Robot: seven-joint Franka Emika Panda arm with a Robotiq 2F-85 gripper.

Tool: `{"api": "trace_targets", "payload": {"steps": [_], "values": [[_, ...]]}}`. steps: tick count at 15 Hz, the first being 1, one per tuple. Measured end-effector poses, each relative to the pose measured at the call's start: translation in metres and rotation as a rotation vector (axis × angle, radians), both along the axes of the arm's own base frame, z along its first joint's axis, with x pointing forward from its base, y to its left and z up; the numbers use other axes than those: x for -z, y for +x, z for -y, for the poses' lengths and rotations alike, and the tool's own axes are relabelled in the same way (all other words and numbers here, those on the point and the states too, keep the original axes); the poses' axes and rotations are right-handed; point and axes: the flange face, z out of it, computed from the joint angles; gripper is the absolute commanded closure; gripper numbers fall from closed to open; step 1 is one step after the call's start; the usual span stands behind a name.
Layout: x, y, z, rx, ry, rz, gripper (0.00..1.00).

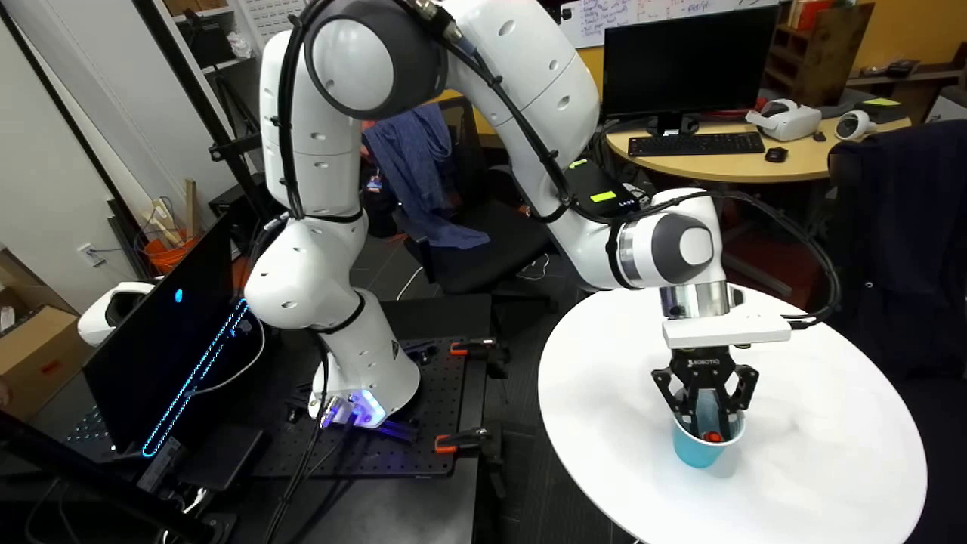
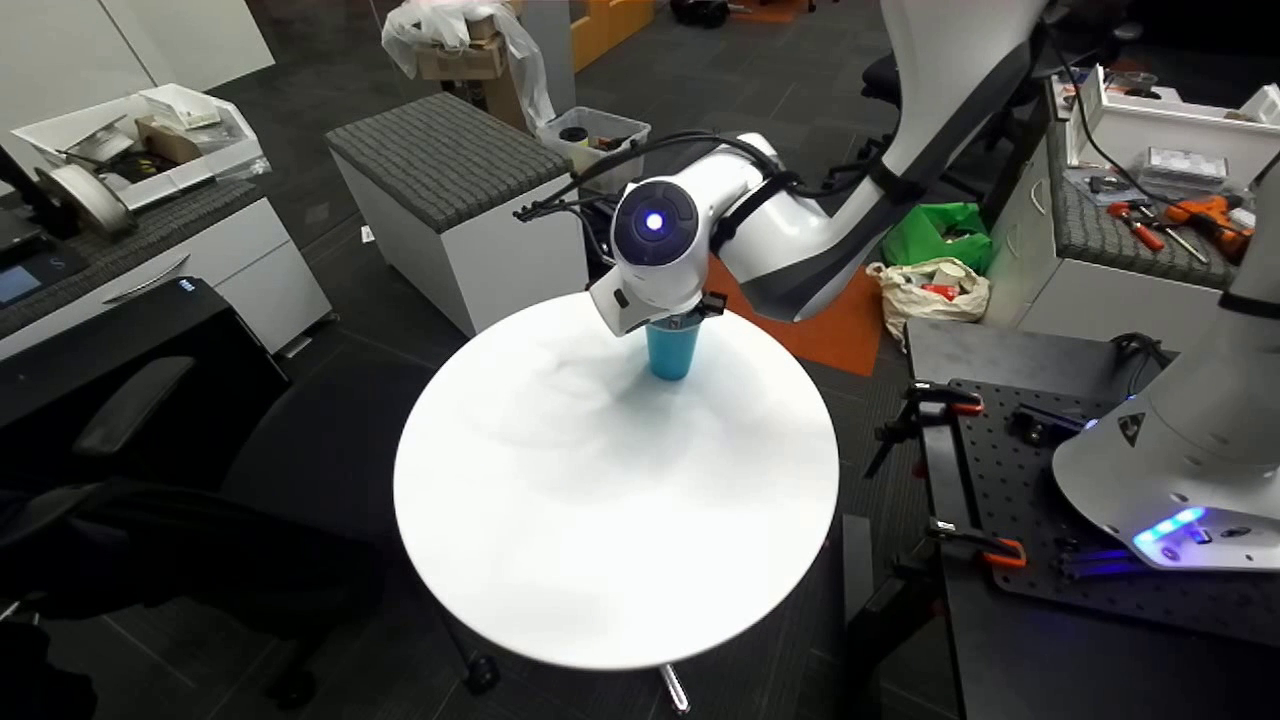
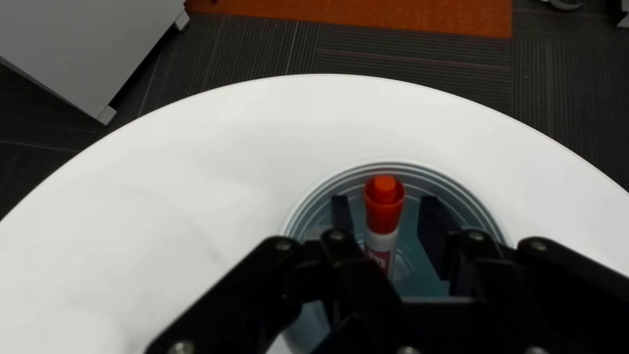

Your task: Remove the marker from the blue cup

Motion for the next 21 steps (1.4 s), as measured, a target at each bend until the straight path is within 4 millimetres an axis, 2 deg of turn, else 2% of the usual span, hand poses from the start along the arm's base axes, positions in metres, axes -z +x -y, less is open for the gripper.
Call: {"api": "trace_targets", "payload": {"steps": [1,2,3,13,17,21], "values": [[0.001,0.000,0.000,0.002,-0.003,-0.002,0.99],[0.001,0.001,0.001,0.004,-0.008,-0.004,1.00],[0.000,0.002,0.001,0.006,-0.011,-0.005,0.95],[-0.013,0.009,-0.001,0.023,-0.024,0.009,0.95],[-0.030,0.009,-0.008,0.035,-0.012,0.033,0.95],[-0.052,-0.001,-0.011,0.081,-0.011,0.035,0.95]]}}
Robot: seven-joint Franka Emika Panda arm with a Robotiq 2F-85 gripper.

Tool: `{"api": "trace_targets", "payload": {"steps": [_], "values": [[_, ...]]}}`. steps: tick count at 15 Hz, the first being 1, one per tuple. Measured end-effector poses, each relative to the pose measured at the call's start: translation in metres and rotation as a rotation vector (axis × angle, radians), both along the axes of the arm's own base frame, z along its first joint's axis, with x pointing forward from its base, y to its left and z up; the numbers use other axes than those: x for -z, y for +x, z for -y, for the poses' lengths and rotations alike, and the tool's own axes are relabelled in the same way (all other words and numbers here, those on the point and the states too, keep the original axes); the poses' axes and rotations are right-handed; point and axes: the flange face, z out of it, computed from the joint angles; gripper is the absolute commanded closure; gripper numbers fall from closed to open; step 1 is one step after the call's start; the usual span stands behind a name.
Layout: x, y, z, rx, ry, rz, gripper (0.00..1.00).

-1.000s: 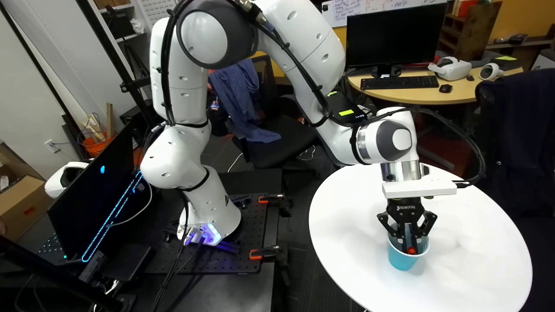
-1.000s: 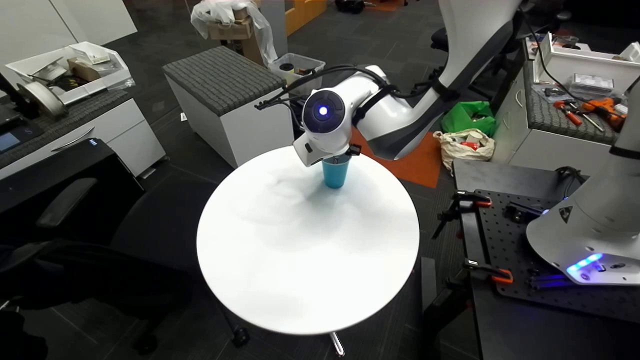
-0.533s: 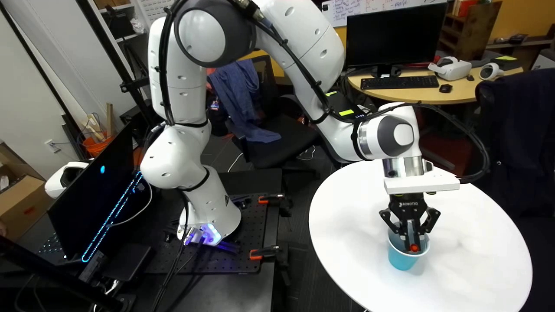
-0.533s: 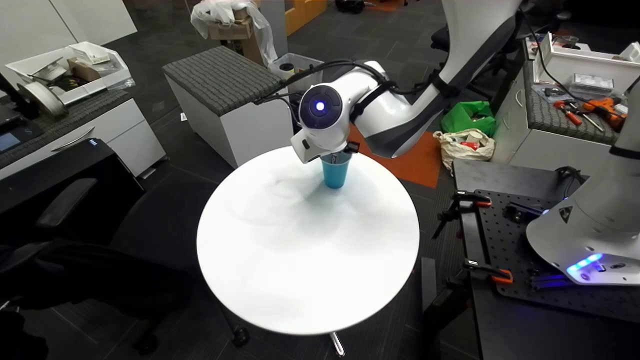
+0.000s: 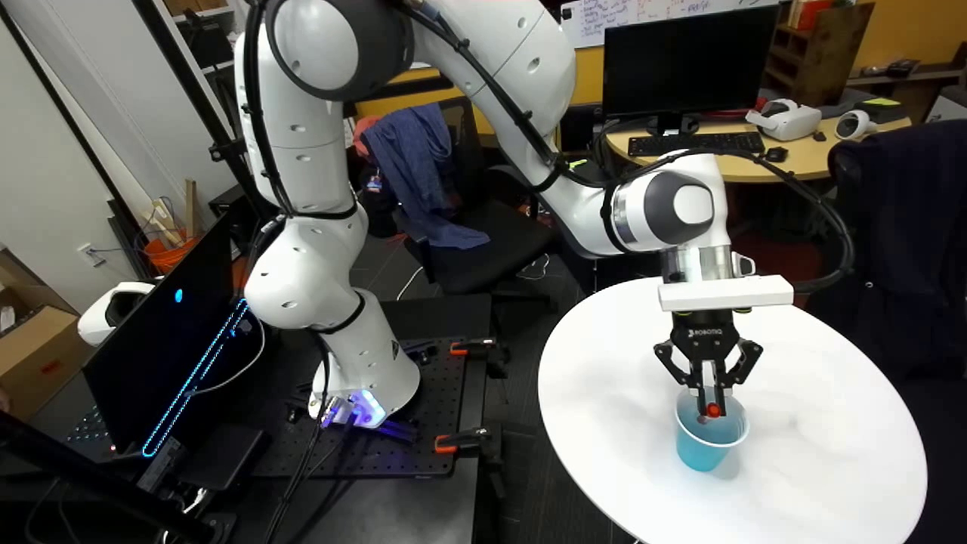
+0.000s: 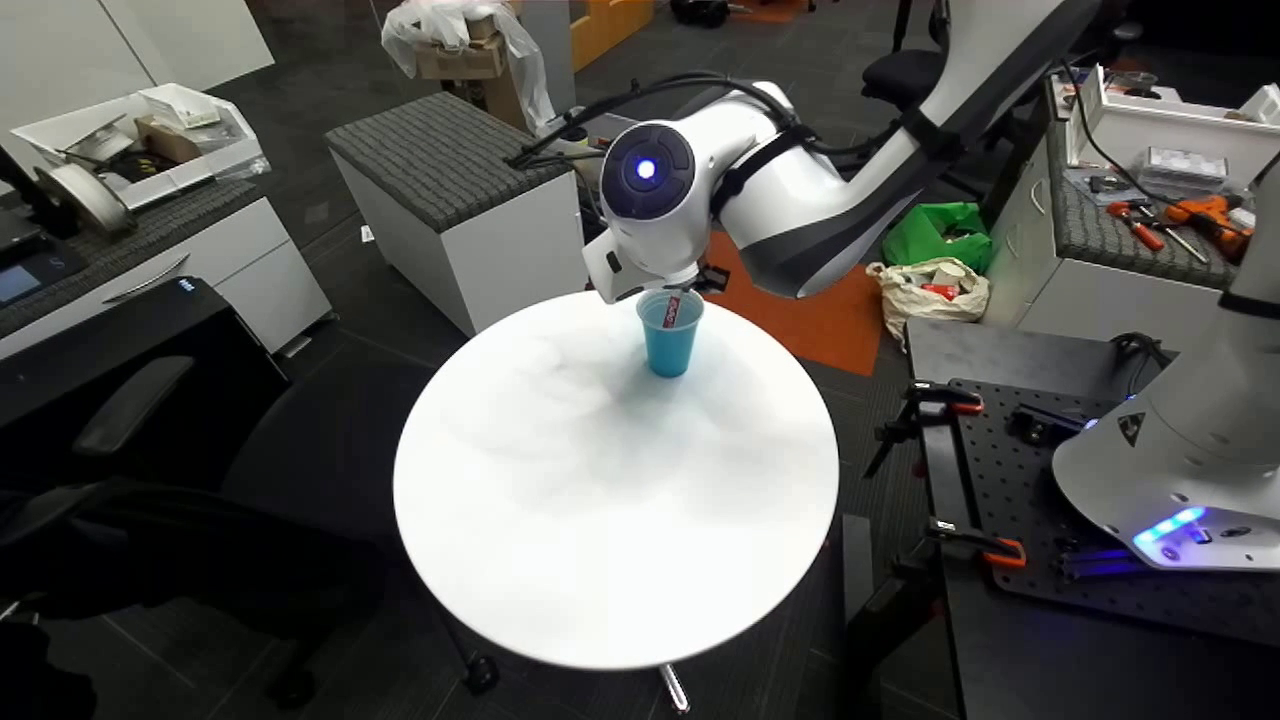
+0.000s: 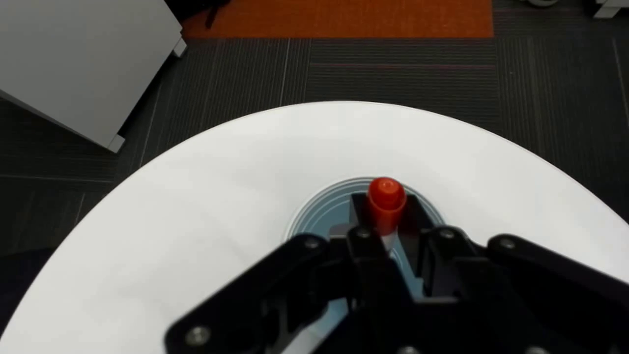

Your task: Remove the marker from the blue cup

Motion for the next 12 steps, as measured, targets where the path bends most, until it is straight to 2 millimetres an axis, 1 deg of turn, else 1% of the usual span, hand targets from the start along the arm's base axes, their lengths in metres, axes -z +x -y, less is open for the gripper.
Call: {"api": "trace_targets", "payload": {"steps": [6,12], "values": [[-0.032,-0.029,-0.002,0.037,-0.024,-0.006,0.95],[-0.081,-0.051,-0.004,0.044,-0.034,0.087,0.95]]}}
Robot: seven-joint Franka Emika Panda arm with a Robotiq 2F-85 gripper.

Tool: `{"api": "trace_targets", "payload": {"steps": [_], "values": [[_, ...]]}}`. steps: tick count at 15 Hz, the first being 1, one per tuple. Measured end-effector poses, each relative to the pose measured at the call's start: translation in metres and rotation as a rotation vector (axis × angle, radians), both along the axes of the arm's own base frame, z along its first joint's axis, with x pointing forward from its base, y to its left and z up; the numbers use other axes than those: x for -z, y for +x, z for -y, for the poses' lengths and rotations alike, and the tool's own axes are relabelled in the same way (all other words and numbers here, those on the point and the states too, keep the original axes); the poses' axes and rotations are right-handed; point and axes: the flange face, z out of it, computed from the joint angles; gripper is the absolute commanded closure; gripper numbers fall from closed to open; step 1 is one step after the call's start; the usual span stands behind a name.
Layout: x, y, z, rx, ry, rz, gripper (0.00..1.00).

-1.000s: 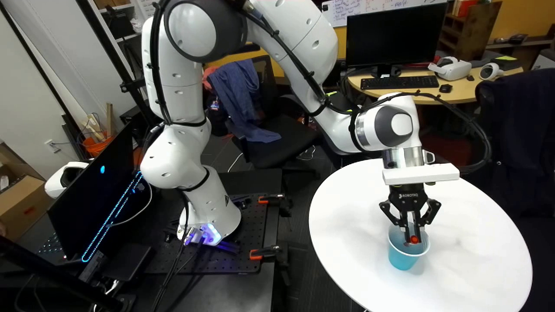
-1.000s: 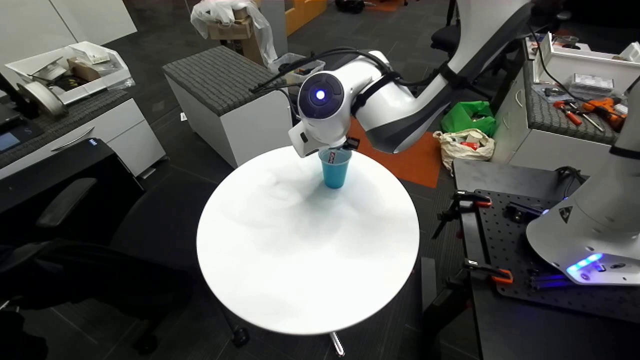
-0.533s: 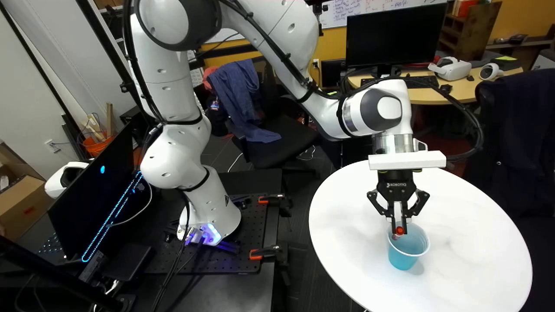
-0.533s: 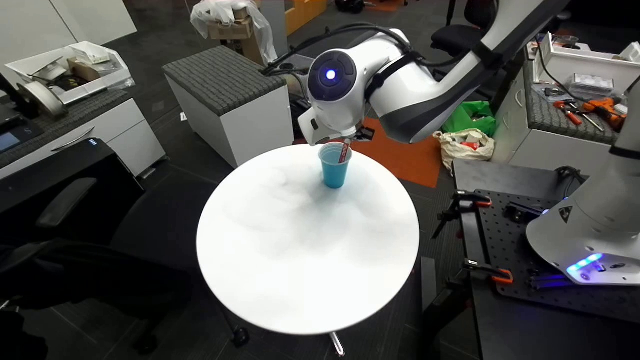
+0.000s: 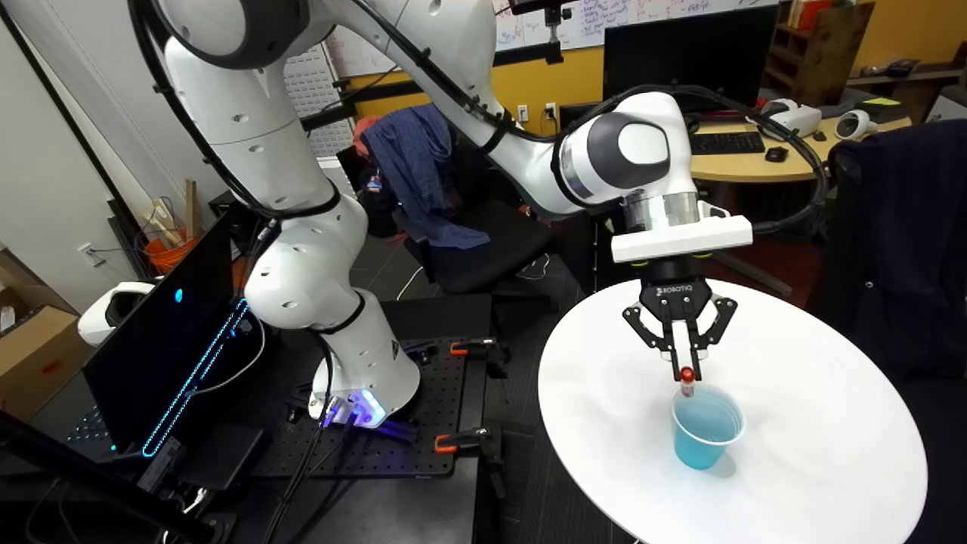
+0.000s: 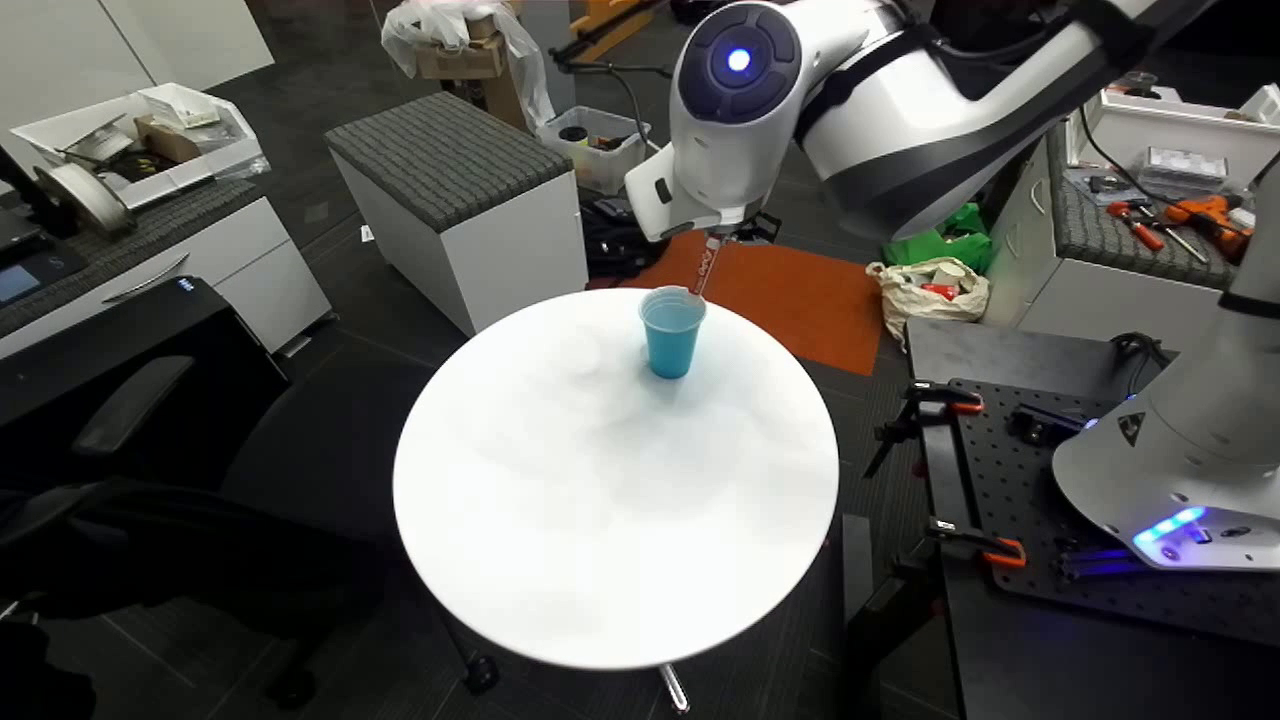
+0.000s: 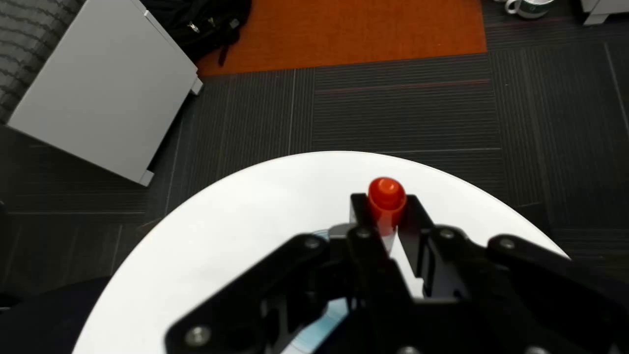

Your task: Remove the marker from the blue cup

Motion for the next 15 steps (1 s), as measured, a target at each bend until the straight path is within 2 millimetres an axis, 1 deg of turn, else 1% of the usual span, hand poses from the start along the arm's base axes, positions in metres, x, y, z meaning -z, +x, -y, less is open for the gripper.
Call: {"api": "trace_targets", "payload": {"steps": [2,4,7,11,15], "values": [[-0.013,-0.005,-0.003,0.000,-0.011,0.041,0.95],[-0.022,-0.007,-0.009,-0.010,-0.013,0.084,0.95],[-0.027,-0.005,-0.024,-0.036,-0.001,0.143,0.95],[-0.024,-0.003,-0.049,-0.070,0.015,0.187,0.95],[-0.008,0.000,-0.075,-0.129,0.039,0.194,0.95]]}}
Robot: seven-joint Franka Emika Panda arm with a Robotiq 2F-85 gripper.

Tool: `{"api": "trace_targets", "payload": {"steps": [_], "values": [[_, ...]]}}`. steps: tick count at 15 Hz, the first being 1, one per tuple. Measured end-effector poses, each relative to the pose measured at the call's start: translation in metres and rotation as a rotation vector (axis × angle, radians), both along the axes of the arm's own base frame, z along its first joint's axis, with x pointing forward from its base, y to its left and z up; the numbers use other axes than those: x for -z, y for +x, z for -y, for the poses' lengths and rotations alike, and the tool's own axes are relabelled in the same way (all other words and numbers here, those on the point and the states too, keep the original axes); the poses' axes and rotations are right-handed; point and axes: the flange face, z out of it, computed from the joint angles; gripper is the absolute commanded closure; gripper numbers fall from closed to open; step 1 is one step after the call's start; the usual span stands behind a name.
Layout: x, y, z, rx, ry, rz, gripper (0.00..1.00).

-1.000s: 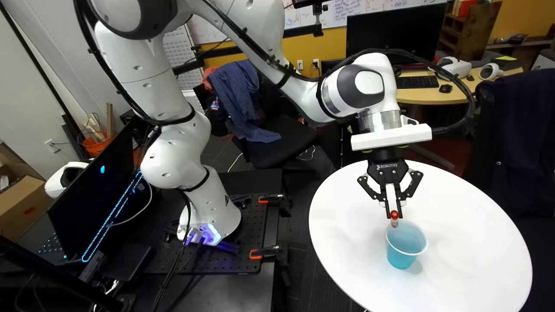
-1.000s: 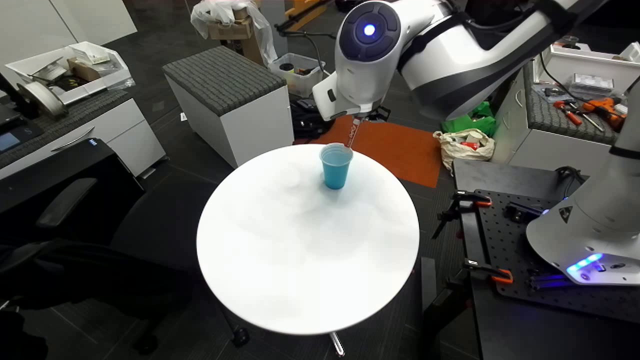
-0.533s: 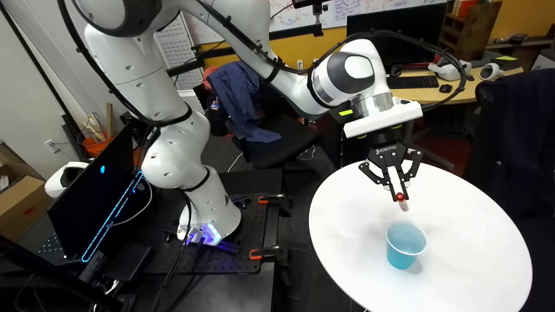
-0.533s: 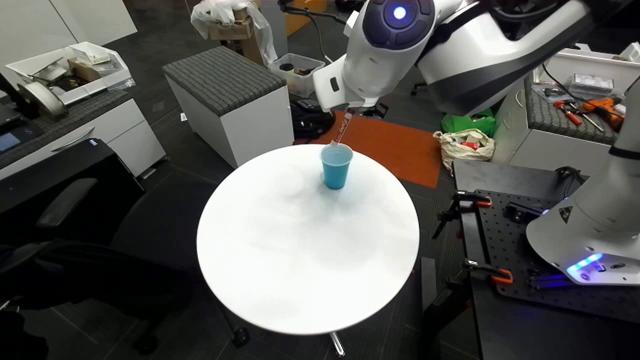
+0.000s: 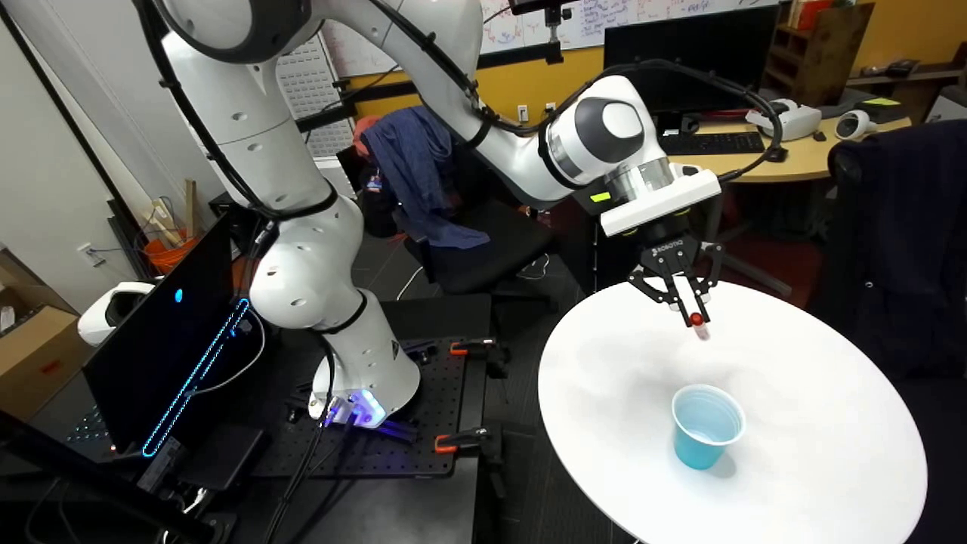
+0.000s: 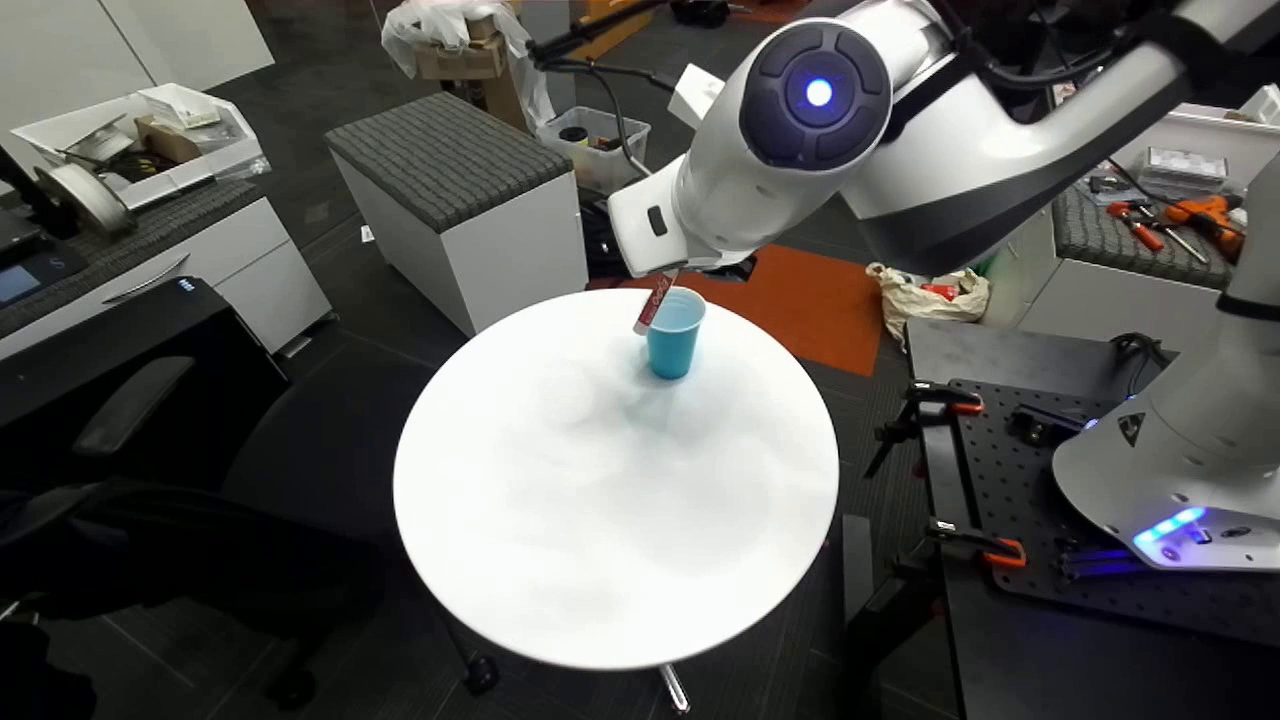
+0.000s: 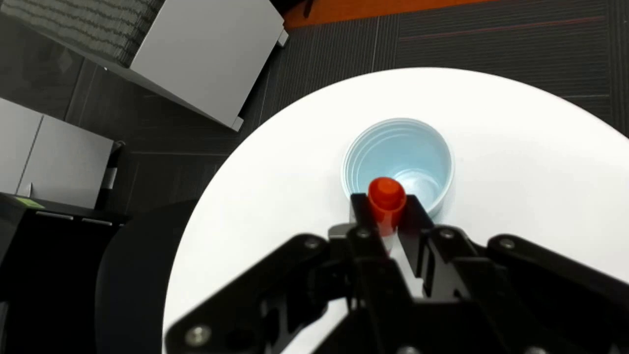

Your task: Remove the marker from the blue cup

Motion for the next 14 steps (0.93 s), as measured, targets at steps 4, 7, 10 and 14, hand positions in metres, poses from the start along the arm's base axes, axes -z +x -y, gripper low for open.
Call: {"api": "trace_targets", "payload": {"steps": [4,7,10,14], "values": [[0.020,0.003,-0.025,-0.085,0.065,-0.007,0.95],[0.034,0.004,-0.039,-0.156,0.128,-0.026,0.95],[0.046,0.007,-0.049,-0.240,0.210,-0.081,0.95],[0.062,0.009,-0.054,-0.317,0.304,-0.195,0.95]]}}
